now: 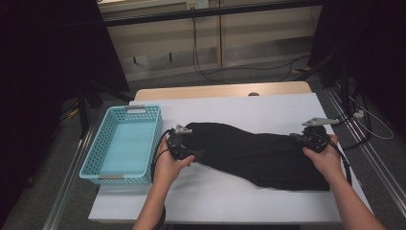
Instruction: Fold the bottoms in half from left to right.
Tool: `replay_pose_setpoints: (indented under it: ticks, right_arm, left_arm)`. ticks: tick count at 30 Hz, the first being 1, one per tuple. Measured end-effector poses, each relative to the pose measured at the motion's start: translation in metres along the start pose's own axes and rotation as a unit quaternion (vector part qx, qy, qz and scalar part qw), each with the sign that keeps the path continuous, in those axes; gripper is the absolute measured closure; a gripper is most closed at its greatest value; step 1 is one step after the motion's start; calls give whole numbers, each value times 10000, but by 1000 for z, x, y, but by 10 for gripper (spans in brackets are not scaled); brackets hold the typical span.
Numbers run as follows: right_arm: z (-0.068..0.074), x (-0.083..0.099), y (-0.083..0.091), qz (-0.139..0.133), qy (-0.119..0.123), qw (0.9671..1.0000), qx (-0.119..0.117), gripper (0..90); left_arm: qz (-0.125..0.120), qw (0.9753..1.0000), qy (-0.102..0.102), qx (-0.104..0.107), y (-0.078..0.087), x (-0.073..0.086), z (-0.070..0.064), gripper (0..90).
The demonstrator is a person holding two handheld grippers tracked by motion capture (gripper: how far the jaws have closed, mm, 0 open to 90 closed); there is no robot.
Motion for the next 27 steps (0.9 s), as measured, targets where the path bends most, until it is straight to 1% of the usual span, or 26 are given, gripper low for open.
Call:
replay_pose_setpoints:
  ticks: [2, 3, 4, 5, 6, 7, 8, 9, 10, 11, 12, 13, 14, 15, 16, 17, 18, 19, 20, 21, 22, 23, 24, 25, 26, 27]
  right_arm:
    - [-2, 1, -6, 28, -54, 10000, 26, 900]
    - [-2, 1, -6, 28, -54, 10000, 26, 900]
    - [-6, 4, -10, 84, 26, 9997, 223, 900]
    - [-8, 4, -11, 58, -6, 9996, 293, 871]
    - [-10, 3, -11, 1, -101, 9995, 315, 870]
    - [-12, 3, -9, -12, -88, 9994, 347, 864]
    - [-13, 2, -7, -17, 18, 9990, 440, 826]
    - [-14, 1, -4, -58, 2, 9989, 472, 808]
    - [-13, 0, 0, -122, -92, 9993, 352, 796]
    - [-12, -2, 5, -189, -143, 9993, 287, 763]
    - [-12, -2, 5, -189, -143, 9993, 287, 763]
    - [-9, -2, 15, -242, -101, 9993, 278, 726]
    - [-9, -2, 15, -242, -101, 9993, 278, 726]
    - [-5, 1, 25, -283, -5, 9993, 263, 673]
    - [-4, 3, 28, -262, 18, 9993, 269, 666]
    - [-1, 6, 31, -233, 9, 9995, 206, 659]
    - [-1, 6, 31, -233, 9, 9995, 206, 659]
    - [2, 10, 34, -237, 18, 9996, 157, 657]
    - [5, 14, 36, -215, 93, 9996, 142, 650]
    - [11, 22, 38, -140, 219, 9996, 125, 657]
    - [13, 25, 38, -125, 213, 9997, 53, 668]
    - [13, 25, 38, -125, 213, 9997, 53, 668]
    - [19, 30, 34, -73, 172, 9998, -118, 664]
    - [19, 30, 34, -73, 172, 9998, -118, 664]
    - [26, 33, 28, 16, 342, 9993, -137, 646]
    - [31, 33, 25, 33, 408, 9990, -171, 634]
  left_arm:
    - [-9, 10000, -3, 5, 0, -1, 0, 115]
    - [-9, 10000, -3, 5, 0, -1, 0, 115]
    - [-10, 10000, -8, 2, 1, -1, 0, 115]
    - [-18, 10000, 5, 8, 0, -1, 0, 115]
    - [-14, 10000, -2, 5, 1, 0, 1, 115]
    - [-14, 10000, -2, 5, 1, 0, 1, 116]
    - [-17, 10000, 2, 5, 0, 0, 1, 116]
    - [-7, 10000, -2, 5, 0, 0, 1, 116]
    - [-9, 10000, -3, 2, 0, 0, 1, 116]
    - [-9, 10000, -3, 2, 0, 0, 1, 116]
    - [-8, 10000, -1, 3, 0, -1, 1, 116]
    - [-10, 10000, 1, 3, 0, -1, 1, 116]
    - [-9, 10000, -22, -11, 0, -1, 1, 116]
    - [-35, 10000, 9, -4, 1, -2, 0, 116]
    - [-35, 10000, 9, -4, 1, -2, 0, 116]
    - [-31, 10000, -8, -13, 1, -2, 0, 116]
    - [-18, 10000, -30, -8, 1, -2, 0, 116]
    - [-21, 10000, -27, 2, 1, -2, 0, 116]
    - [-17, 10000, -20, 9, 1, -2, -1, 116]
    - [-22, 10000, -3, 8, 0, -2, -2, 116]
    - [-22, 10000, -10, 10, -1, -2, -2, 116]
    - [-22, 10000, -10, 10, -1, -2, -2, 116]
    - [-9, 10000, -19, 15, -1, -2, -3, 116]
    - [-7, 10000, -15, 7, -1, -2, -3, 116]
    - [0, 10000, -42, 11, -1, -2, -3, 116]
    - [0, 10000, -42, 11, -1, -2, -3, 116]
Point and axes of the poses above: each handheld gripper's, and its own axes: y roughly backward along the jaws, x roughly out of its underside, z roughly to its left, the point moved 7 cm from there along -y, roughly forward along the jaws, and after that the axes turned 12 degrees about -y, right-handed, at the moved point
